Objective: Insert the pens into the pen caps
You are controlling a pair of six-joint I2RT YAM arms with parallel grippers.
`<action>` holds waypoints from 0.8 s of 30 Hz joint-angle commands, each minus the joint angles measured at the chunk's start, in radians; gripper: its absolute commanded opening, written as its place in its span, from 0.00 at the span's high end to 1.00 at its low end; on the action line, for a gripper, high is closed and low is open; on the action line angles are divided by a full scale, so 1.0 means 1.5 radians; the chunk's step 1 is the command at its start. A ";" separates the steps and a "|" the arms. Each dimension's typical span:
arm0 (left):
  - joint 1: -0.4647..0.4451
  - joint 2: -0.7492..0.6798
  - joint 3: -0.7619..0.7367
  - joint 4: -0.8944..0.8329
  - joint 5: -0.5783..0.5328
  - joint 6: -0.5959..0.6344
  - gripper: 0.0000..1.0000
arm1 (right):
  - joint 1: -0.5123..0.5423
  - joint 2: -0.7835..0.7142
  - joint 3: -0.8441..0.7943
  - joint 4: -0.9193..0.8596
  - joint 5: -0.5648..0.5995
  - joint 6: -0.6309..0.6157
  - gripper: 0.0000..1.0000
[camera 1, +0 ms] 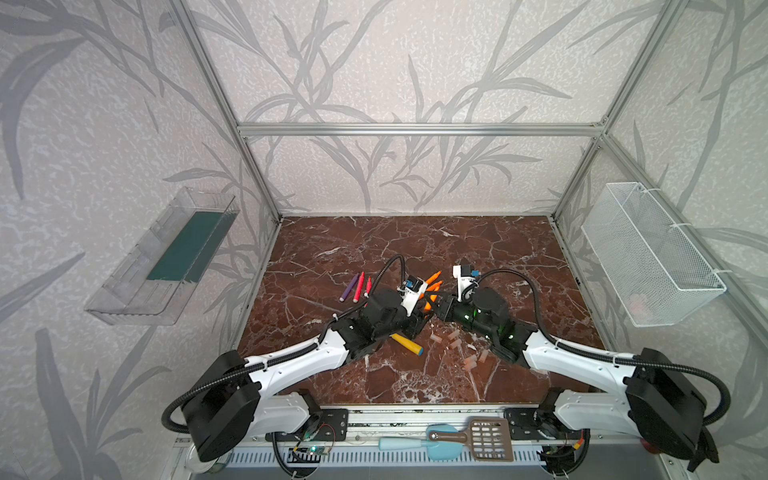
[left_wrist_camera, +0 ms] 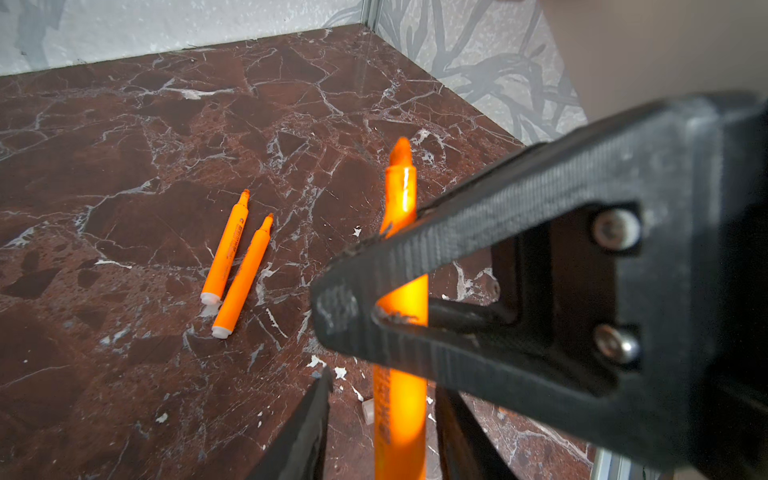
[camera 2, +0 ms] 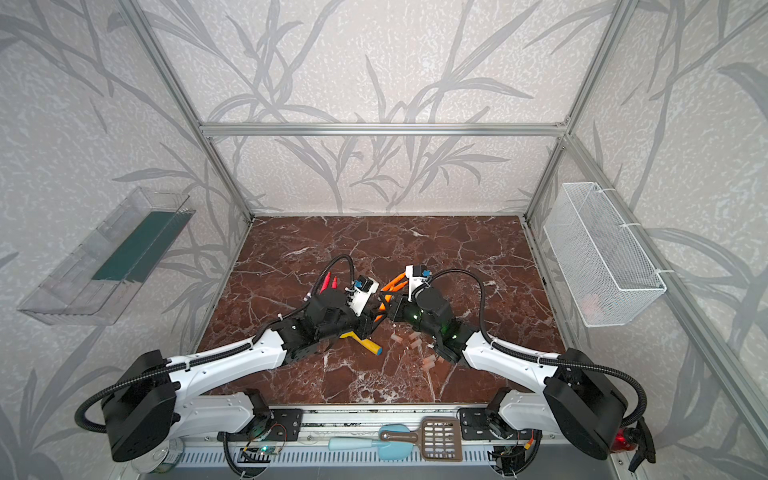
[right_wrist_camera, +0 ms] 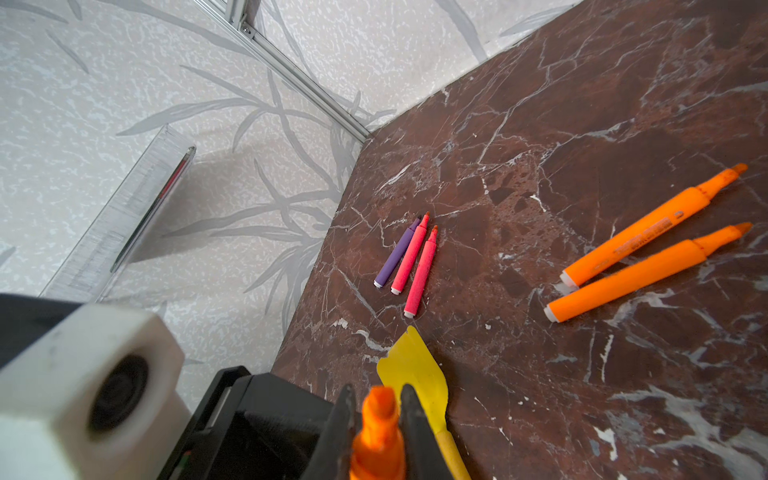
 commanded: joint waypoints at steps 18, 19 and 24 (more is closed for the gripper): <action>0.024 -0.068 -0.035 -0.010 -0.275 -0.074 1.00 | 0.008 -0.132 0.012 -0.274 0.069 -0.055 0.18; 0.026 -0.078 -0.041 -0.018 -0.311 -0.090 1.00 | 0.009 -0.158 0.014 -0.327 0.095 -0.067 0.17; 0.042 -0.126 -0.100 0.025 -0.354 -0.121 1.00 | 0.013 -0.257 0.023 -0.545 0.183 -0.096 0.17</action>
